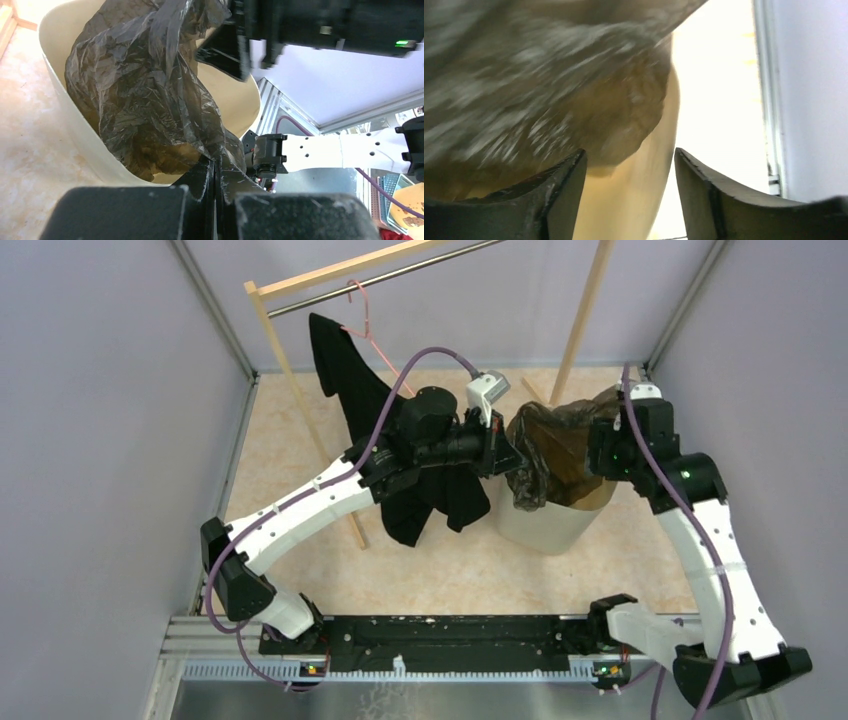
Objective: Put the trash bags into the trash bin
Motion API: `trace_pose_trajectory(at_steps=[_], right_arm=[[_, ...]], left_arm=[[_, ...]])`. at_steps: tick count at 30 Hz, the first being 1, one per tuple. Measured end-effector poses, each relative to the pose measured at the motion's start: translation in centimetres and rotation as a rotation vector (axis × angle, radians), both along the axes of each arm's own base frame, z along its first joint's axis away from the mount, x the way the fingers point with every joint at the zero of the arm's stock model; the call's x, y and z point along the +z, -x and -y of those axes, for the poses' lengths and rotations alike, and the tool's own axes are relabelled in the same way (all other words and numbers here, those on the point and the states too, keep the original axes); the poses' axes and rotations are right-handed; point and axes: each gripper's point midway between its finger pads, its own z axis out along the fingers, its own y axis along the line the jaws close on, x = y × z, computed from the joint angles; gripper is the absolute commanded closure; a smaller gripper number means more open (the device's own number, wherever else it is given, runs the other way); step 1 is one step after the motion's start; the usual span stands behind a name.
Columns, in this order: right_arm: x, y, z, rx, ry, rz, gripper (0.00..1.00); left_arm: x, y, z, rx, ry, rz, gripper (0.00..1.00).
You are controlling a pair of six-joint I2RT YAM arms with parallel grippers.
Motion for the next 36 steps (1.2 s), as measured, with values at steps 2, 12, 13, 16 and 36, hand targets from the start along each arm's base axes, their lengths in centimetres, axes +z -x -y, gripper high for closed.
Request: trace_pose_trajectory(at_steps=[2,12,13,16,36], right_arm=[[1.1,1.5,-1.2,0.051,-0.072,0.013,0.32],[8.5,7.2,-10.8,0.52,-0.499,0.124,0.18],[8.7,7.3,-11.4,0.547,-0.517,0.12,0.18],[8.9,7.0,-13.1,0.616,-0.541,0.11,0.26],[6.1,2.6,-14.9,0.575,-0.409,0.092,0.5]], left_arm=[[-0.1,-0.1,-0.1,0.006,-0.007,0.004,1.0],[-0.5,-0.4,-0.3,0.016,-0.027,0.018,1.0],[-0.4,-0.4,-0.3,0.016,-0.026,0.018,1.0],[-0.5,-0.4,-0.4,0.02,-0.027,0.018,1.0],[0.1,-1.1,-1.3,0.08,-0.017,0.012,1.0]])
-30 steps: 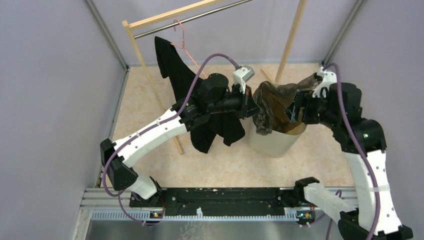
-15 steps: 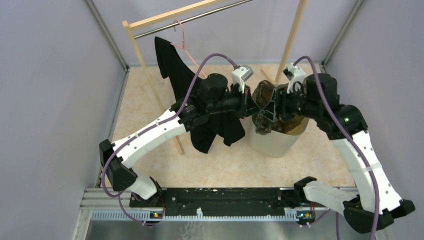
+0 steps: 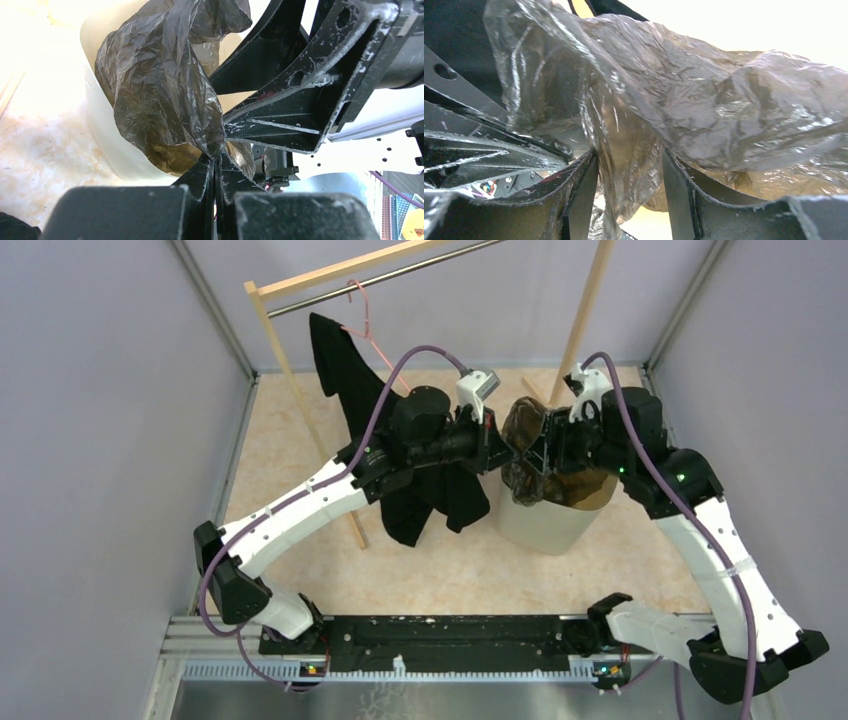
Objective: Put the trash bags into the trash bin
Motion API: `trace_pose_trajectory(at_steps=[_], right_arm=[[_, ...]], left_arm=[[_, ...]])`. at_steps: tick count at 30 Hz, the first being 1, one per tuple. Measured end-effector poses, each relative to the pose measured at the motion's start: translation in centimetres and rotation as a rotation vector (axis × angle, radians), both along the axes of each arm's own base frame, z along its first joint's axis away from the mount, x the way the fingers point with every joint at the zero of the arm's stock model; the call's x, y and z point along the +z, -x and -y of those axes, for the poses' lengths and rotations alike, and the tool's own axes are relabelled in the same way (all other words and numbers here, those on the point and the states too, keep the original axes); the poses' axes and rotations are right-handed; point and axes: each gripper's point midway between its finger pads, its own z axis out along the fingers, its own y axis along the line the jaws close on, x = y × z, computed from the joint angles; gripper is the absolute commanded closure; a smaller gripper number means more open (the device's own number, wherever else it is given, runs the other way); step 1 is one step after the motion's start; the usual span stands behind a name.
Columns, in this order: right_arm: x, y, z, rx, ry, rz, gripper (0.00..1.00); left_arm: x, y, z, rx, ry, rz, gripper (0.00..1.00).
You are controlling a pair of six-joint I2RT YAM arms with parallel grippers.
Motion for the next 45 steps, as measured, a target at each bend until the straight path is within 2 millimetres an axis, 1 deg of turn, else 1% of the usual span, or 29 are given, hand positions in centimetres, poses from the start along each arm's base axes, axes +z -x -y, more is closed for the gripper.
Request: trace_pose_trajectory(at_steps=[1,2,3,4,6,7,9,12,13,17,21,23,25,28,30,33,36,40,43,45], right_arm=[[0.1,-0.1,-0.2,0.0,0.002,0.006,0.51],[0.1,-0.1,-0.4,-0.001,0.006,0.013,0.58],[0.1,-0.2,-0.7,0.002,0.01,0.019,0.7],[0.1,-0.2,-0.9,0.004,0.017,0.021,0.8],[-0.2,-0.3,-1.1,-0.009,0.031,0.021,0.97],[-0.3,-0.4,-0.9,-0.024,0.04,0.022,1.0],[-0.3,-0.6,-0.2,-0.063,0.06,0.028,1.0],[0.2,-0.3,1.8,-0.153,0.076,0.058,1.0],[0.3,0.1,2.7,-0.186,0.075,0.069,1.0],[0.5,3.6,6.9,-0.324,0.042,0.109,1.0],[0.1,6.1,10.0,-0.45,-0.027,0.141,1.0],[-0.5,6.9,10.9,-0.509,-0.071,0.133,1.0],[-1.4,7.3,11.4,-0.554,-0.108,0.114,1.0],[-3.1,7.8,11.6,-0.598,-0.157,0.078,1.0],[-3.6,8.2,11.6,-0.616,-0.202,0.064,1.0],[-3.7,8.9,11.4,-0.614,-0.293,0.069,0.94],[-3.5,9.9,11.0,-0.571,-0.387,0.102,0.93],[-3.7,11.0,10.9,-0.55,-0.477,0.115,0.94],[-4.3,11.2,11.0,-0.566,-0.496,0.096,0.97],[-4.7,11.2,11.2,-0.586,-0.5,0.078,1.0]], left_arm=[[-0.1,0.0,0.0,0.001,-0.001,-0.002,1.0],[-0.1,0.0,0.0,0.002,-0.001,-0.003,1.0],[-0.1,-0.1,0.0,0.004,-0.002,-0.003,1.0],[-0.2,-0.1,0.0,0.005,-0.002,-0.003,1.0],[-0.1,-0.1,0.0,0.008,-0.002,-0.003,1.0],[-0.2,-0.2,0.0,0.012,-0.003,-0.003,1.0],[-0.4,-0.4,-0.1,0.027,-0.006,-0.003,1.0],[-1.0,-0.7,-0.6,0.06,-0.019,-0.008,1.0],[-1.2,-0.9,-0.7,0.071,-0.022,-0.01,1.0],[-2.5,-1.4,-1.3,0.124,-0.039,-0.031,1.0],[-4.2,-1.5,-1.3,0.151,-0.037,-0.075,1.0],[-5.1,-1.5,-1.2,0.155,-0.038,-0.101,1.0],[-5.9,-1.1,-1.1,0.151,-0.046,-0.12,1.0],[-6.0,-0.7,-1.3,0.155,-0.033,-0.132,1.0],[-5.9,-0.1,-1.9,0.156,-0.025,-0.142,1.0],[-5.8,0.6,-2.3,0.147,-0.013,-0.157,1.0],[-5.7,1.1,-2.7,0.136,-0.002,-0.168,0.98],[-5.5,1.7,-3.0,0.123,0.019,-0.185,0.97],[-5.7,2.0,-3.0,0.112,0.026,-0.201,0.97],[-6.3,2.0,-3.0,0.113,0.02,-0.211,0.97]])
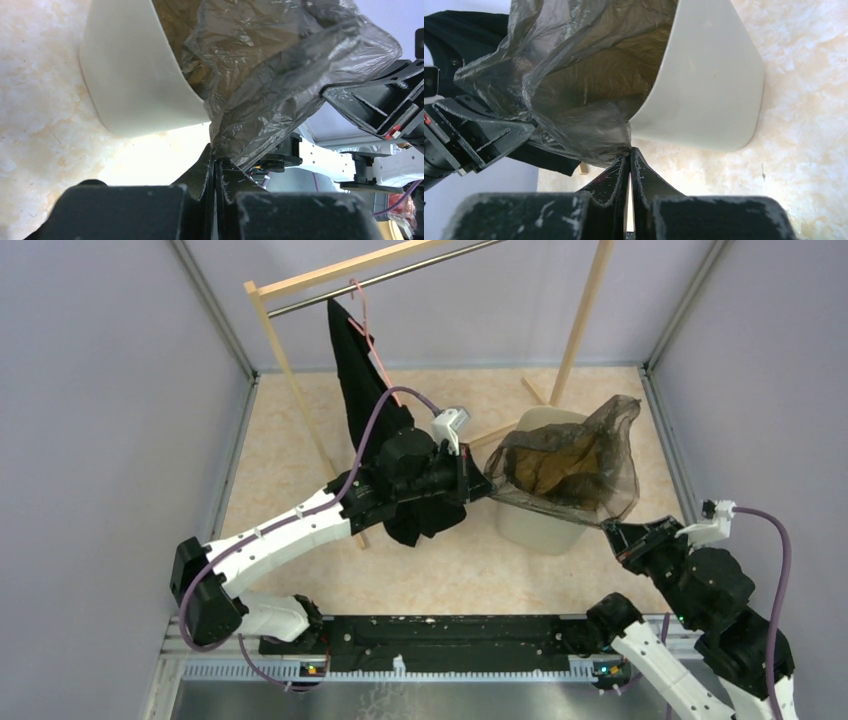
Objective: Put the trash bags into the trash bin
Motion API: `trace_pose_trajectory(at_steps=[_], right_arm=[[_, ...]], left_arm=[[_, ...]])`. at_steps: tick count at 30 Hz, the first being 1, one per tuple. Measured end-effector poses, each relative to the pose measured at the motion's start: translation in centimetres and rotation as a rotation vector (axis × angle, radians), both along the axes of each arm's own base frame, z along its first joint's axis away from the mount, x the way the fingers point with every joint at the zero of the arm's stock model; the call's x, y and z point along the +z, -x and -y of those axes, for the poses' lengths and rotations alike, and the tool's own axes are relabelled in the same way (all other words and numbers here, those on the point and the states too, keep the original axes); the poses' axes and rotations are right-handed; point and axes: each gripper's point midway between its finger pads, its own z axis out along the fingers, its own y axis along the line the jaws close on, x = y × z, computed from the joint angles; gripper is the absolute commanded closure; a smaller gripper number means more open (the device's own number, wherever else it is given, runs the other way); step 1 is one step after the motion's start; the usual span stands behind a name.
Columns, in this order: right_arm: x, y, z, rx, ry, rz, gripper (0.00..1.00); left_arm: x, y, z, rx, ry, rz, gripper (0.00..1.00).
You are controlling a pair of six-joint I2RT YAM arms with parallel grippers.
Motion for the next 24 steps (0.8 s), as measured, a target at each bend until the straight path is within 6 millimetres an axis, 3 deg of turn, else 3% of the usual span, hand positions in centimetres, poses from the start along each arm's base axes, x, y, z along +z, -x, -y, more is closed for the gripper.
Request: trace_pose_trajectory(at_steps=[5,10,12,14,16,19,24], right_arm=[[-1.7,-0.3,0.3,-0.046,-0.016,-0.056,1.0],[-5.1,-0.6,0.9,-0.112,-0.001,-0.157,0.98],[-5.6,-0.4,1.3,-0.133,0.003,-0.18,0.81],[-5.5,-0.1,1.8,-0.148,0.012,-0.185,0.59],[-4.3,0.4,2.1,-0.131,0.031,-0.154,0.4],[-0.6,1.3,2.2,-0.067,0.053,-0.049,0.22],[6.4,2.7,3.1,-0.004,0.13,0.144,0.12]], left_arm=[[-2.0,0.0,-0.3,0.013,-0.033,-0.025,0.92],[-3.9,-0.2,-0.8,0.041,-0.069,-0.047,0.7],[-4.3,-0.2,-1.0,0.047,-0.087,-0.047,0.59],[-4.5,-0.2,-1.3,0.046,-0.103,-0.036,0.4],[-4.5,0.0,-1.6,0.026,-0.122,-0.009,0.19],[-3.4,0.6,-2.5,-0.009,-0.138,0.052,0.03],[2.1,0.9,-3.6,-0.035,-0.11,0.2,0.01]])
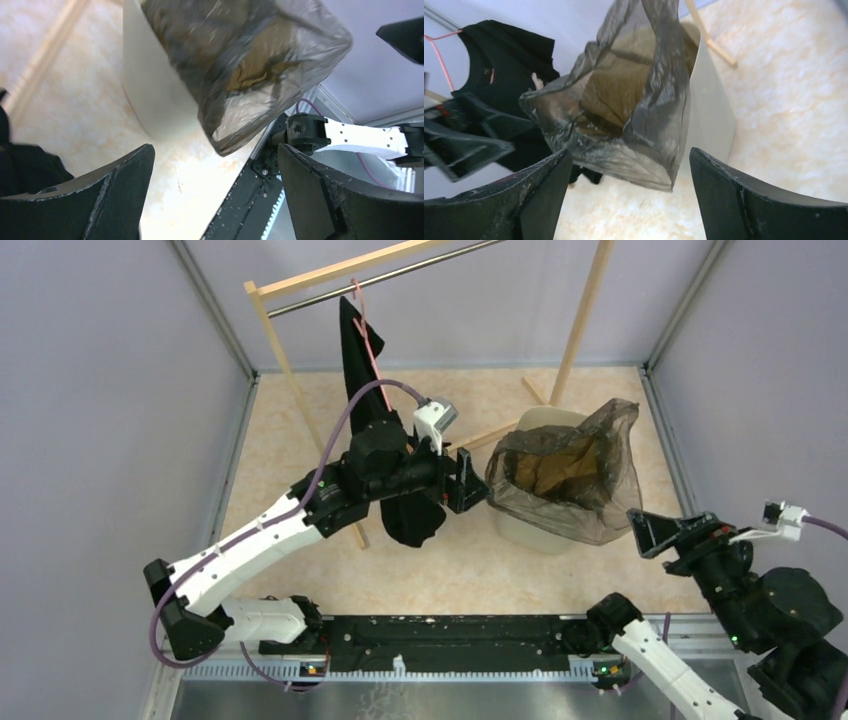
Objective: Put the trash bags into the trash bin
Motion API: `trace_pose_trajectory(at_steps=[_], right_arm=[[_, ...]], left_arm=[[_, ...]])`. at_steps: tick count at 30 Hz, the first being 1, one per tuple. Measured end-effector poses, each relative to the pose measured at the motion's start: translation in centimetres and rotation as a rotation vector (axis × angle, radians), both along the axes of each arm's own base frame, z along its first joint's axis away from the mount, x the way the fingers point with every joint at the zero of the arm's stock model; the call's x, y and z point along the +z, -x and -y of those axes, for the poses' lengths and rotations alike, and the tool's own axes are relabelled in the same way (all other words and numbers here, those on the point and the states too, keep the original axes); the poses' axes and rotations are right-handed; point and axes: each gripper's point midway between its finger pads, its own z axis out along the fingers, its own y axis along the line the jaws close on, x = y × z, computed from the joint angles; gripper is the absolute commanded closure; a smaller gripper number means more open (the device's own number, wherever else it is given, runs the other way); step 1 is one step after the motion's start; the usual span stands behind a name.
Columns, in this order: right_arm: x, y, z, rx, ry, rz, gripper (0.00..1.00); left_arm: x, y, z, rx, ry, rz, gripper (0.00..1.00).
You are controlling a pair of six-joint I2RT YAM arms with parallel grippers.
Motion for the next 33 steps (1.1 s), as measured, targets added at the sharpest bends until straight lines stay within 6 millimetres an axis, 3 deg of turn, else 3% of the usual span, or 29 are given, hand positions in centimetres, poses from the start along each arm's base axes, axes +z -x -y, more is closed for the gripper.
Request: trace_pose_trajectory(at_steps=[3,5,11,13,17,21,25,29,33], right_arm=[[2.5,-0.7,0.6,-0.021,0.097,0.031,0.12],[3.5,-2.6,0.7,-0.059,0.197,0.01,0.11],[1.5,-10.0,-1.0,-0.12,0.489,-0.154,0.04],[0.7,-11.8,-1.8,-0.113,0.546,-0.186,0.06],[-0.5,-14.5,-2.2,-0.095,0.575,-0.241,0.12],[-0.9,-16.1,0.8,-0.16,0.517,-0.279,0.14],[-0.9,-16.5,1.2,-0.138,0.48,-0.273,0.14],[-1.7,-16.3,0.6,-0.097,0.472,-0.28,0.21],[-2.7,-16.0,0.8,-0.099,0.471,-0.3,0.3]], left_arm=[[4.0,-0.1,-0.4,-0.029,0.011,0.119,0.01],[6.5,0.1,-0.7,-0.059,0.016,0.2,0.01],[12.9,0.1,-0.1,-0.124,0.087,0.403,0.01],[13.5,-0.6,0.8,-0.124,0.092,0.427,0.01],[12.2,-3.2,3.6,-0.116,0.047,0.433,0.01],[8.5,-5.4,6.1,-0.137,-0.05,0.401,0.01],[5.0,-6.0,7.0,-0.167,-0.132,0.359,0.02],[4.0,-7.0,7.0,-0.14,-0.178,0.348,0.15],[5.1,-8.9,6.1,-0.02,-0.208,0.369,0.25]])
